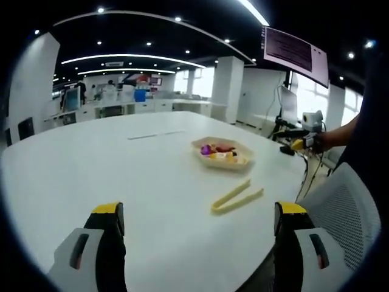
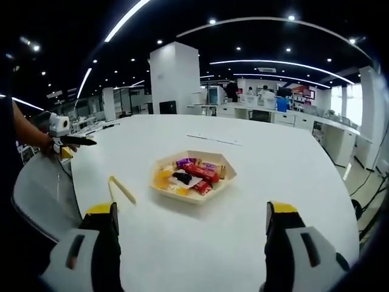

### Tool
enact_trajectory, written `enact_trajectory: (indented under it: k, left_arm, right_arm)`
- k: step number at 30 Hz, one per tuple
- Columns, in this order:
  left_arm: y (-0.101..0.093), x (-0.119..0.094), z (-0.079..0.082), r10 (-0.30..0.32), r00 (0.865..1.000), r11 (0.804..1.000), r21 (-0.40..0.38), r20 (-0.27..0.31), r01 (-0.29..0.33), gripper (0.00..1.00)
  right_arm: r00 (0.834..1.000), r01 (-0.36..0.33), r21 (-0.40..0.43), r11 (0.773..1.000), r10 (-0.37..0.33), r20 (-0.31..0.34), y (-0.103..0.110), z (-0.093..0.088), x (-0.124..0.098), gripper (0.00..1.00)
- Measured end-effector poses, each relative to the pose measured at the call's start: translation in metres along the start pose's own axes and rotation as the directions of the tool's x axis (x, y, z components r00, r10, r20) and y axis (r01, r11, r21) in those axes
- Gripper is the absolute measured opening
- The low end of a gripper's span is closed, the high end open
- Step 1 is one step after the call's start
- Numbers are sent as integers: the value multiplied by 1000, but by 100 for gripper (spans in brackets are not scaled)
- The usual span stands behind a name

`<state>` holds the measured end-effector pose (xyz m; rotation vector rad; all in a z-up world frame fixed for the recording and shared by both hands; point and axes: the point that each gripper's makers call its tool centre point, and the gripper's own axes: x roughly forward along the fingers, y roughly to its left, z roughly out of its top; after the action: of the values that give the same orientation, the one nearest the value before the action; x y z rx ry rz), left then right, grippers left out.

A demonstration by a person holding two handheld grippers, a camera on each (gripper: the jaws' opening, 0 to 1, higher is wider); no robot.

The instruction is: Place the target food into the container with the food tongs after gripping and lifting it, then release it inside without dropping or visibly crushing the food.

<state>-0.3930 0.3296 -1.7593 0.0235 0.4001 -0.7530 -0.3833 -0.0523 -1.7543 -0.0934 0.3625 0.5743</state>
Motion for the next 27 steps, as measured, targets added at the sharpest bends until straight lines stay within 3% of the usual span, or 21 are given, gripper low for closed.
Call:
enact_trajectory:
  k: [27]
  left_arm:
    - [1, -1, 2, -3, 1000, 1000, 0, 12, 3, 99]
  right_arm:
    - [1000, -19, -10, 1000, 19, -4, 12, 2, 1, 100]
